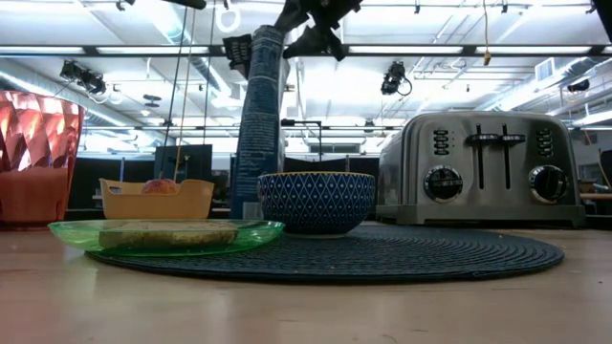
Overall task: Arrange a breakfast setting
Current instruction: Pour the cereal in the yellow bowl on the dark blue table mat
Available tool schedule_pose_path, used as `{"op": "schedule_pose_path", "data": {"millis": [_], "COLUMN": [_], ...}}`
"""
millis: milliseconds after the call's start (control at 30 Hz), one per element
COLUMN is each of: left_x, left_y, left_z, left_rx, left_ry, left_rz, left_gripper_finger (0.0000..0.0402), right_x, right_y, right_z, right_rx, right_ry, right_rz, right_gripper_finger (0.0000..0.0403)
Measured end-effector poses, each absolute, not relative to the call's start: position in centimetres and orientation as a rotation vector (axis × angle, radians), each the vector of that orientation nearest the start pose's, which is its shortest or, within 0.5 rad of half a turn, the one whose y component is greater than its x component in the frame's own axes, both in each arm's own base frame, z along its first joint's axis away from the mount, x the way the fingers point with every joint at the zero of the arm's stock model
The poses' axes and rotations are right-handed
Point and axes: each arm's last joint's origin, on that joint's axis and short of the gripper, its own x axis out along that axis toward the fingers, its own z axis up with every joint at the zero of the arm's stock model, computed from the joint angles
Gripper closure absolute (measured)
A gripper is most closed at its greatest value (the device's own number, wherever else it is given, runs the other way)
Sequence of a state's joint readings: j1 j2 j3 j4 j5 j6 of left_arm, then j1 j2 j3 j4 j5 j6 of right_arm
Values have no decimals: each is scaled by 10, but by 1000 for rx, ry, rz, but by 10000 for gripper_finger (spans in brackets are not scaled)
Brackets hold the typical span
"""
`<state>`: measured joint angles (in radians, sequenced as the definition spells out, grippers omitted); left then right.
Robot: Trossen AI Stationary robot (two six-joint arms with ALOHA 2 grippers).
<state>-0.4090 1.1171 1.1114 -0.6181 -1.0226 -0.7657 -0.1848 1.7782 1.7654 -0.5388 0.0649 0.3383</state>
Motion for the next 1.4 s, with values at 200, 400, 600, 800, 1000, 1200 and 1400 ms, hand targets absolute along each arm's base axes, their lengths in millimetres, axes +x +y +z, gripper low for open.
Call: {"op": "schedule_pose_path", "data": {"millis": [200, 400, 600, 800, 1000, 1200, 1400], "left_x": [242, 273, 296, 310, 323, 330, 330], "left_y": [-87, -81, -65, -53, -39, -22, -12], "left_z": [319, 295, 278, 262, 252, 242, 238], "left_rx": [-233, -218, -257, -240, -249, -261, -244], "left_ry": [173, 135, 144, 162, 142, 138, 159], "left_rz": [855, 975, 1030, 1084, 1134, 1195, 1230], "left_gripper_finger": [109, 109, 108, 108, 108, 108, 119], "right_x": [395, 395, 395, 396, 396, 396, 395], "right_y": [-79, -80, -79, -78, -77, -77, -76], "right_z": [368, 368, 368, 368, 368, 368, 370], "right_rx": [390, 446, 464, 511, 522, 525, 503], "right_ry": [492, 482, 483, 490, 492, 491, 492], "right_rz": [-390, -405, -391, -330, -303, -294, -281], "right_gripper_finger": [199, 199, 199, 199, 199, 199, 199]}}
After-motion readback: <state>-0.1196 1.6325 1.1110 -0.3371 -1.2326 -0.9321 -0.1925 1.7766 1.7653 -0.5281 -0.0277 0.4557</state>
